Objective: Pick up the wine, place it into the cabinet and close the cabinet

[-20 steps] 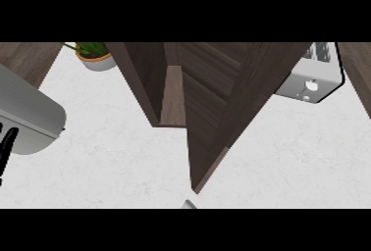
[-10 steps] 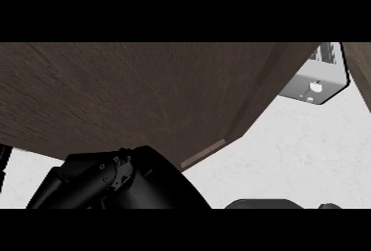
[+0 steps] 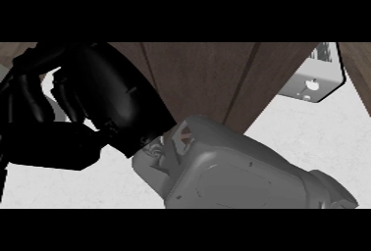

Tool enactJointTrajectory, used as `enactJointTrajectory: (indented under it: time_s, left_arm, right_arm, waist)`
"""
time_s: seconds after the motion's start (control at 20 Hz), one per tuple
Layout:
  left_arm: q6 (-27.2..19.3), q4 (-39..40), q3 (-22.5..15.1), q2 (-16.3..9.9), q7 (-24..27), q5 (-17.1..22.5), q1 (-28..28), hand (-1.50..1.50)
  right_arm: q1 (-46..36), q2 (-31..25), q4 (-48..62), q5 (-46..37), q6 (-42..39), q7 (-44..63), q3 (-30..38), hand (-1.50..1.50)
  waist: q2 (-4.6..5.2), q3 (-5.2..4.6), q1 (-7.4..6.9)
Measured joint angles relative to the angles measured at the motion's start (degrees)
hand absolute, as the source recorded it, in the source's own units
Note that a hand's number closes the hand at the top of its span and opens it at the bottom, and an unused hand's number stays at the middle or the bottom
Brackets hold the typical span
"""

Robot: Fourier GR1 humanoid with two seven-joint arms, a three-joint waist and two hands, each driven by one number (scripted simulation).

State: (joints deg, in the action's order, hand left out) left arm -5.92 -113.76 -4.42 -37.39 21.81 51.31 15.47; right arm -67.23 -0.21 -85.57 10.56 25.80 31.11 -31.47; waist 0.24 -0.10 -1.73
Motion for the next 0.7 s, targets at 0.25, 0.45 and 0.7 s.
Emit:
enactJointTrajectory:
  time_s: [0.25,0.45,0.7]
  left_arm:
    - [0.2,1.0,-0.1,1.7,-0.2,-1.9,-0.6,-1.5]
    - [0.4,1.4,0.8,2.3,-1.2,-2.8,-1.6,-1.5]
    - [0.7,0.7,2.1,2.3,-2.6,-2.9,-1.4,-1.5]
  right_arm:
    - [-2.5,0.0,9.9,0.9,-4.4,-5.3,5.7,1.5]
    - [-3.5,0.2,15.3,1.8,-7.0,-9.7,7.5,1.5]
    - [-3.3,0.0,18.8,2.9,-11.5,-14.1,9.7,1.5]
  waist:
    - [-0.04,0.0,0.42]
    - [-0.63,0.04,0.44]
    - [-1.44,-0.23,0.12]
